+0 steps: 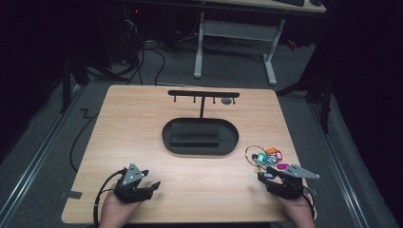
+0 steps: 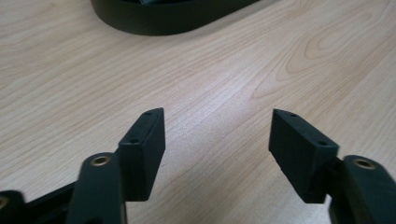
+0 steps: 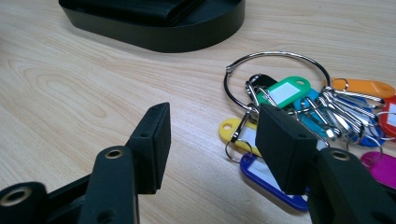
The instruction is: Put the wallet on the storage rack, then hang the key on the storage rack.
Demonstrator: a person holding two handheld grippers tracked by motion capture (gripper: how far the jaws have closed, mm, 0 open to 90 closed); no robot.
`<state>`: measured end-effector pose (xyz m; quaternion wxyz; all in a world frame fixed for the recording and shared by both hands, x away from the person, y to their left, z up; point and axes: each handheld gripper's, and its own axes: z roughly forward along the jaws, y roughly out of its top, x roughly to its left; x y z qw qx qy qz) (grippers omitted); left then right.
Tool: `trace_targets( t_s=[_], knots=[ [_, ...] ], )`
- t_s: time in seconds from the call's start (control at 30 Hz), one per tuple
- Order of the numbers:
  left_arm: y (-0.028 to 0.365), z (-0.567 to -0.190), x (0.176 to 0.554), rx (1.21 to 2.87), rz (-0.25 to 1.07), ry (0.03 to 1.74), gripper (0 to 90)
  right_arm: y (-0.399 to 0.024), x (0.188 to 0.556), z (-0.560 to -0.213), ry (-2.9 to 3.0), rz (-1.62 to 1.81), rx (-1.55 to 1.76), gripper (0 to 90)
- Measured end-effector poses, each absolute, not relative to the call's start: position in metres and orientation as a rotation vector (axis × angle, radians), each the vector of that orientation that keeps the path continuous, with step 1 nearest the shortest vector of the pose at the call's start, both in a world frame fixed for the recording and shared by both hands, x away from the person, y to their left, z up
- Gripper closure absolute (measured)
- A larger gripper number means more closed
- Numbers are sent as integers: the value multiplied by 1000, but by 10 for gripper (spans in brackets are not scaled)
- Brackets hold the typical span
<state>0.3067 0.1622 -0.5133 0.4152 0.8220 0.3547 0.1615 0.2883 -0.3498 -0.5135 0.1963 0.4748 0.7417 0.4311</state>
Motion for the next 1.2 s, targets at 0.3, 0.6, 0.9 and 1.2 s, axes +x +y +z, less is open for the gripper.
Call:
trace_targets(
  t_s=[0.3,0.6,0.9,1.2],
  knots=[
    [173,-517,308,2043,423,906,280,-342,295,-520,2104,1158,1320,443],
    [176,-517,315,2025,393,880,304,-330,297,-515,2117,1089,1321,440],
    [168,-515,315,2096,454,823,281,-317,306,-498,2197,926,1324,459],
    [171,-514,317,2074,427,835,280,-312,321,-484,2298,804,1308,465]
  ],
)
